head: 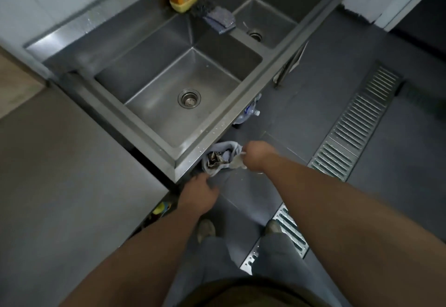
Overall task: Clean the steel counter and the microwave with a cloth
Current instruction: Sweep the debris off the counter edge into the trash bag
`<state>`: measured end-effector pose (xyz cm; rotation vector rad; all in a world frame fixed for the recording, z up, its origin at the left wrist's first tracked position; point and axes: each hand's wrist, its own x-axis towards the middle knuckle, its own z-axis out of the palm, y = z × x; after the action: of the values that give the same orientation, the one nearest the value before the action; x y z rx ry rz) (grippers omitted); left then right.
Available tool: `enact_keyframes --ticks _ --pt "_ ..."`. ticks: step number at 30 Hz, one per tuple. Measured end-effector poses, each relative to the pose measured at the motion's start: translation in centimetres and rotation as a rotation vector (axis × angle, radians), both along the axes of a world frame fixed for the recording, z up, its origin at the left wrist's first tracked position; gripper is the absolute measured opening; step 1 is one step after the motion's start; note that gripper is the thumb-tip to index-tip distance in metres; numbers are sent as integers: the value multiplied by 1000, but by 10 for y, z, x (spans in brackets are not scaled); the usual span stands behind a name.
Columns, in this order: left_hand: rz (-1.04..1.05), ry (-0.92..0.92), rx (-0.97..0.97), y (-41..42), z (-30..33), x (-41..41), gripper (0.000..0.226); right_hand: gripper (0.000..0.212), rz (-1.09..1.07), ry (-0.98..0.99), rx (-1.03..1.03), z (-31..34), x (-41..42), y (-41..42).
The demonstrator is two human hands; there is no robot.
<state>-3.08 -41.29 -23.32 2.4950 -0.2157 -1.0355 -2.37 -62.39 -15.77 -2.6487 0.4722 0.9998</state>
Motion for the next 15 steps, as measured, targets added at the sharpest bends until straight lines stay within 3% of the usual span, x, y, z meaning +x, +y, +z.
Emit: enact_keyframes --ticks 6,12,15 --pt "49 -75 -28 19 28 11 49 8 5 43 -3 20 4 14" --pt "164 -56 26 49 39 8 45 44 130 149 21 8 14 21" --pt "249 -14 42 62 43 -7 43 46 221 164 19 -8 14 23"
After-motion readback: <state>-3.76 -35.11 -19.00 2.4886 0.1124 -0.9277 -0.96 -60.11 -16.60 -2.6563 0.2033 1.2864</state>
